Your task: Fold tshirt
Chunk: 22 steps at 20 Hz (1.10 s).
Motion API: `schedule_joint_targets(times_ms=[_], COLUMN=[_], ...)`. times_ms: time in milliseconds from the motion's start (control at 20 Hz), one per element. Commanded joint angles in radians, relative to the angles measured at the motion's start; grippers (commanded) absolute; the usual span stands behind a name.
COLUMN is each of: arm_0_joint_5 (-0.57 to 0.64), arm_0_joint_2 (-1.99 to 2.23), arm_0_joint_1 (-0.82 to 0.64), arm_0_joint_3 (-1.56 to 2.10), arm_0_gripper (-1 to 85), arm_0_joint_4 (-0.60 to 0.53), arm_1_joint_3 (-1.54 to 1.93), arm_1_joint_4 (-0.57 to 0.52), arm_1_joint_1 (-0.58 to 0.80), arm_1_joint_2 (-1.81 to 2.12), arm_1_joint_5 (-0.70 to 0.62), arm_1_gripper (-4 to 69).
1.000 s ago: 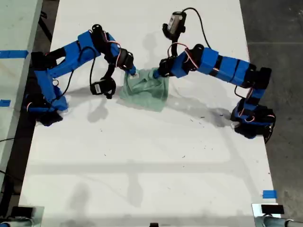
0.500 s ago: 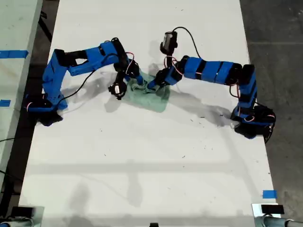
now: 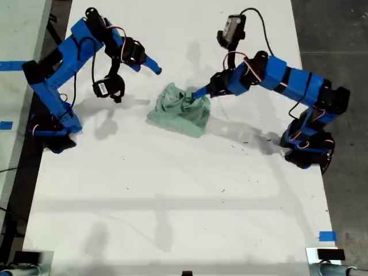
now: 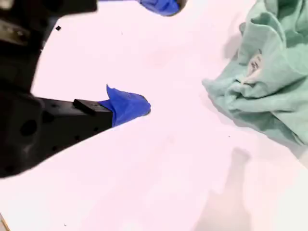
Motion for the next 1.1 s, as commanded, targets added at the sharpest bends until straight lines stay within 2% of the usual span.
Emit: schedule_joint_targets(times_ms=[0,100,200,250,400,500,550,650,850,900,950,1000,1050], arm_0_joint_5=[-0.051,-0.124,-0.242,-0.299,-0.431,-0.511,-0.545,-0.592,-0.598,-0.614,-0.617,-0.607,-0.612], arm_0_joint_2=[0.259,0.5,0.736,0.834,1.092,1.319,1.453,1.786,1.782,1.781,1.781,1.778,1.781], arm_0_joint_1=[0.091,0.137,0.169,0.198,0.278,0.301,0.308,0.295,0.311,0.341,0.353,0.37,0.383], arm_0_joint_3=[0.262,0.609,0.946,1.097,1.479,1.717,1.809,1.994,1.988,1.988,1.988,1.99,1.988], arm_0_gripper=[16.9,9.0,4.0,3.2,2.5,2.2,2.1,1.6,3.8,6.2,6.5,7.8,8.6], arm_0_joint_4=[-0.072,-0.221,-0.324,-0.371,-0.548,-0.597,-0.56,-0.42,-0.287,-0.272,-0.202,-0.201,-0.199], arm_1_joint_3=[0.218,0.463,0.695,0.813,1.138,1.313,1.393,1.476,1.48,1.48,1.48,1.48,1.48], arm_1_joint_4=[0.002,-0.023,-0.052,-0.071,-0.141,-0.124,-0.084,-0.055,-0.069,-0.069,-0.069,-0.067,-0.067], arm_1_joint_1=[-0.041,-0.077,-0.129,-0.16,-0.267,-0.311,-0.328,-0.356,-0.291,-0.261,-0.233,-0.215,-0.204], arm_1_joint_2=[0.353,0.6,0.83,0.936,1.224,1.43,1.554,1.559,1.557,1.557,1.557,1.557,1.557], arm_1_joint_5=[0.086,0.176,0.291,0.357,0.548,0.68,0.735,0.811,0.816,0.782,0.732,0.649,0.482], arm_1_gripper=[21.5,15.0,2.9,-0.6,-2.1,-2.1,-2.1,-2.2,-0.1,0.5,0.8,1.2,1.3])
